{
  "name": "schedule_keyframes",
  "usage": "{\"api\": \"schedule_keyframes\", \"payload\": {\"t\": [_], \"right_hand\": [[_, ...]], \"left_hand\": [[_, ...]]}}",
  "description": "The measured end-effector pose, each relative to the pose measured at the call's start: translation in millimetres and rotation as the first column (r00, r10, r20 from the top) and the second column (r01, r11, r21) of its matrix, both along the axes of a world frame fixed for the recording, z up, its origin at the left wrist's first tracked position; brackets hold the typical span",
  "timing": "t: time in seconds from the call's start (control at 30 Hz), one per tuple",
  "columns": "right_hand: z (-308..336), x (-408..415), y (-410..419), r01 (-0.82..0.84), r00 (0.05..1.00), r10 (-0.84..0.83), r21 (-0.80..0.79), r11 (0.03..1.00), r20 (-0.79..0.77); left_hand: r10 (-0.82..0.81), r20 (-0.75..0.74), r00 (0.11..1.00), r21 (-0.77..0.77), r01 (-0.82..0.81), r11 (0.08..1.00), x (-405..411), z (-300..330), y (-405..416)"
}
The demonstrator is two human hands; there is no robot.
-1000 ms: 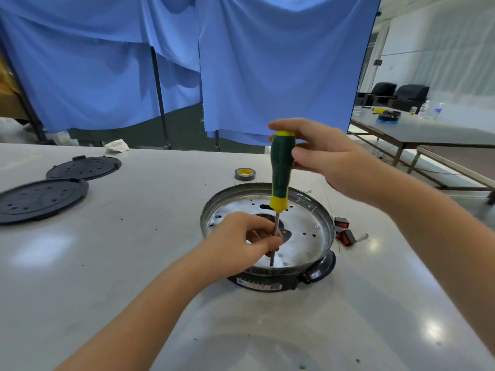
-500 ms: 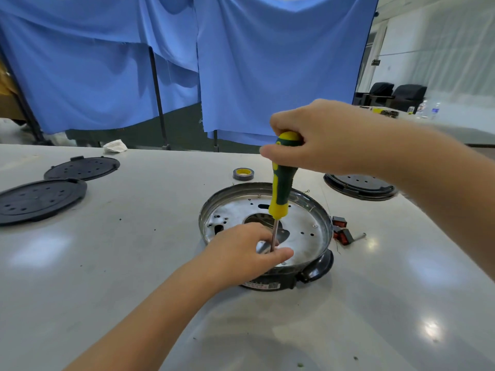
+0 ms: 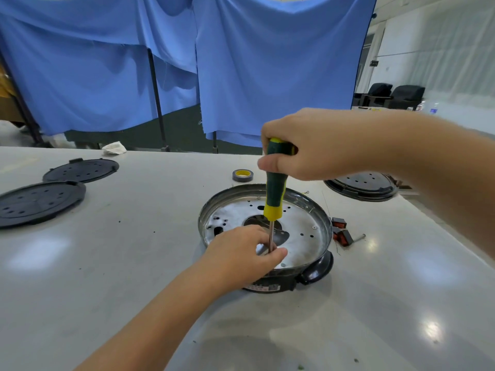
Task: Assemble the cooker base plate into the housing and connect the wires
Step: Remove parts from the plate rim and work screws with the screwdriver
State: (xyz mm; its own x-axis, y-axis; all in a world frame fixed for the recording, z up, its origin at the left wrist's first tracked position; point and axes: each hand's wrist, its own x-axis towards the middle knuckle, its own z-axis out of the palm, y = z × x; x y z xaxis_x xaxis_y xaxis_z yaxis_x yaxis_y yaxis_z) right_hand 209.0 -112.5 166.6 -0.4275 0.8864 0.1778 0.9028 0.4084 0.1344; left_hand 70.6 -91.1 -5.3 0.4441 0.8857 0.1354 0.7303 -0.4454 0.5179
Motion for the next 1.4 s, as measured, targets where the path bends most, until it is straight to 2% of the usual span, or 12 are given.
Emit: {"api": "schedule_keyframes", "payload": {"t": [0.1, 0.17, 0.23, 0.33, 0.4, 0.5, 0.6, 0.8, 1.03, 1.27, 1.33, 1.4], "right_hand": [[-2.3, 2.2, 4.6, 0.075, 0.984, -0.103, 0.179, 0.981, 0.147], [-3.8, 5.3, 6.1, 0.106, 0.975, -0.141, 0.200, 0.974, 0.172], [-5.4, 7.2, 5.2, 0.131, 0.980, -0.147, 0.122, 0.984, 0.130], [-4.4, 6.7, 2.6, 0.112, 0.987, -0.127, -0.145, 0.983, -0.099], [-1.8, 7.6, 0.8, 0.087, 0.985, -0.112, -0.181, 0.980, -0.129], [-0.4, 10.2, 2.4, 0.127, 0.985, -0.133, 0.067, 0.990, 0.108], [-4.3, 12.2, 3.6, 0.132, 0.975, -0.158, 0.165, 0.978, 0.158], [-6.1, 9.4, 4.6, 0.069, 0.986, -0.095, -0.182, 0.981, -0.139], [-2.0, 10.7, 3.2, 0.126, 0.986, -0.129, 0.035, 0.991, 0.104], [-6.8, 11.1, 3.1, -0.031, 0.949, -0.076, -0.329, 0.944, -0.307], [-4.5, 8.8, -1.8, -0.068, 0.954, -0.026, -0.299, 0.952, -0.300], [-2.8, 5.9, -4.7, -0.024, 0.991, 0.003, -0.154, 0.988, -0.135]], "left_hand": [[-0.011, -0.009, 1.000, -0.001, 0.011, 1.000, -0.3, -0.4, 0.0], [-0.012, -0.019, 1.000, 0.005, 0.012, 1.000, 0.0, -0.5, 0.4], [-0.006, -0.018, 1.000, 0.009, 0.006, 1.000, 0.6, -0.4, 0.5], [0.004, -0.017, 1.000, 0.013, -0.004, 1.000, 1.2, -0.7, 1.5], [0.004, -0.018, 1.000, 0.017, -0.004, 1.000, 1.5, -1.3, 1.9], [-0.004, -0.030, 1.000, 0.037, 0.006, 0.999, 1.7, -2.5, 2.8], [-0.004, -0.036, 0.999, 0.038, 0.006, 0.999, 2.5, -3.0, 3.5], [0.006, -0.006, 1.000, 0.031, -0.006, 1.000, 2.8, -3.0, 3.1], [-0.007, -0.034, 0.999, 0.031, 0.008, 0.999, 3.2, -1.8, 3.0], [0.009, -0.015, 1.000, 0.032, -0.008, 0.999, 3.5, -2.4, 2.5], [0.008, -0.018, 1.000, 0.031, -0.007, 0.999, 3.7, -2.0, 2.4], [0.008, -0.024, 1.000, 0.027, -0.008, 1.000, 3.9, -1.8, 2.4]]}}
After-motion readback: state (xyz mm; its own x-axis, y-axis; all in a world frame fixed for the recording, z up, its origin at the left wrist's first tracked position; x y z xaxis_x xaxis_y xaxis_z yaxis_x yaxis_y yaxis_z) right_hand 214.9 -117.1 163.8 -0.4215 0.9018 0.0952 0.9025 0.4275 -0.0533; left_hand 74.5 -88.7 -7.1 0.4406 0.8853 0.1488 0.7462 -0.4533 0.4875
